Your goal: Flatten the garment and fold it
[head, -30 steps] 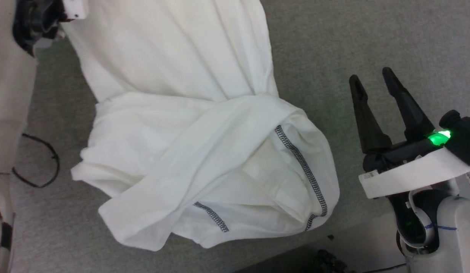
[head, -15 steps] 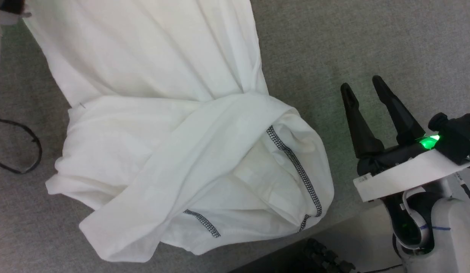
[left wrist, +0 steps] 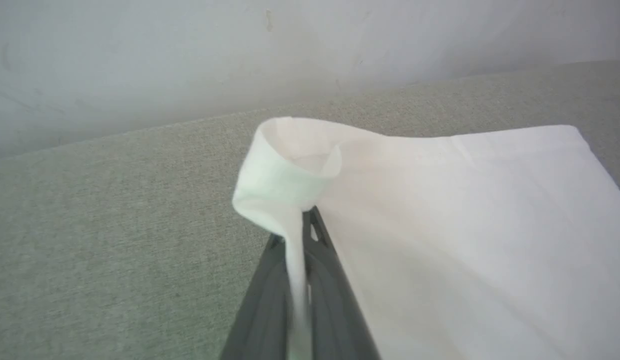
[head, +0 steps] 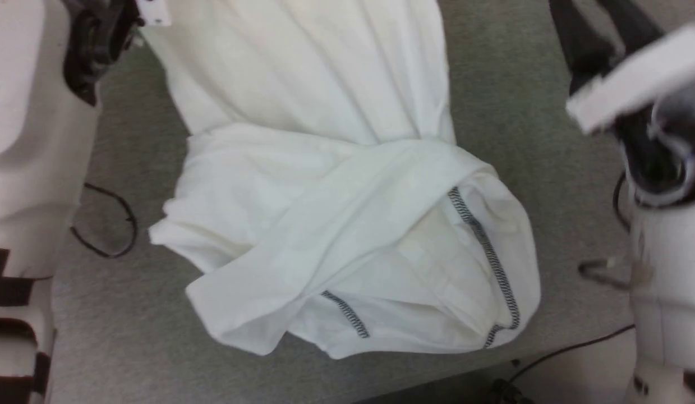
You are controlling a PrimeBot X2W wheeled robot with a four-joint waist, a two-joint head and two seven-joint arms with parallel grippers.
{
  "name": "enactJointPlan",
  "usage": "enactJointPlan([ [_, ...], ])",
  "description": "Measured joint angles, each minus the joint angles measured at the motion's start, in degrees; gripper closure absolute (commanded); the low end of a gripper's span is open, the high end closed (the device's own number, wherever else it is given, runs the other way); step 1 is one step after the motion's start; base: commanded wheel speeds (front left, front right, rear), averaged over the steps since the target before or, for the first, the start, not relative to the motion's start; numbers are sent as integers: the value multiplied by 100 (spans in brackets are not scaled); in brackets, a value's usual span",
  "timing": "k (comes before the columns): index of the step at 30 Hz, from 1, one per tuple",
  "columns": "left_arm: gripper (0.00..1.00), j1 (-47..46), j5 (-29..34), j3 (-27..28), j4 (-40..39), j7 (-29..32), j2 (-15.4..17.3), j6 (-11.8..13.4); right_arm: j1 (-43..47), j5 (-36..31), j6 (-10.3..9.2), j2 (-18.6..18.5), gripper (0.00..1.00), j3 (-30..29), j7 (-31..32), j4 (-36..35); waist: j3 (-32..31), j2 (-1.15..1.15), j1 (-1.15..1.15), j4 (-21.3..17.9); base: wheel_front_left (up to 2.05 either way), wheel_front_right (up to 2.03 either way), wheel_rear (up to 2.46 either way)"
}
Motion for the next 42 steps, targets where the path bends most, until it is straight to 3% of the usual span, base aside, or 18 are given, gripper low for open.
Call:
enactJointPlan([
  [11,100,-146,-49,-33,-172,-516,-439,-90,-3043,-20,1,-386,0,330,1777,2919,-59,0,0,829,0,0,0],
  [20,100,-516,-118,-115,-244,-621,-621,-339,-4241,-624,1,-510,0,597,1818,4724,326,0,0,1229,0,0,0],
  [26,100,-600,-170,-107,-241,-699,-619,-438,-4644,-680,0,-498,0,947,1642,5252,594,0,-1,1405,0,0,0],
  [29,100,-599,-232,-107,-186,-724,-611,-478,-4834,-582,-7,-531,0,1256,2014,5419,651,0,-1,1474,0,0,0],
  [30,100,-599,-258,-104,-174,-726,-610,-508,-4901,-506,-10,-548,51,1376,2254,5464,653,0,-2,1492,0,0,0],
  [31,100,-599,-274,-99,-166,-740,-606,-510,-4962,-432,-14,-564,65,1484,2472,5480,647,0,-2,1501,0,0,0],
  [32,100,-599,-287,-98,-157,-740,-604,-511,-4998,-368,-20,-581,100,1557,2633,5491,637,0,-2,1505,0,0,0],
  [37,100,-598,-346,-70,-92,-747,-592,-517,-5031,7,-10,-660,100,1779,3090,5499,608,0,-2,1511,0,0,0],
  [42,100,-593,-380,-52,45,-815,-567,-567,-4844,185,9,-836,100,2041,2711,5258,504,0,-1,1506,0,0,0],
])
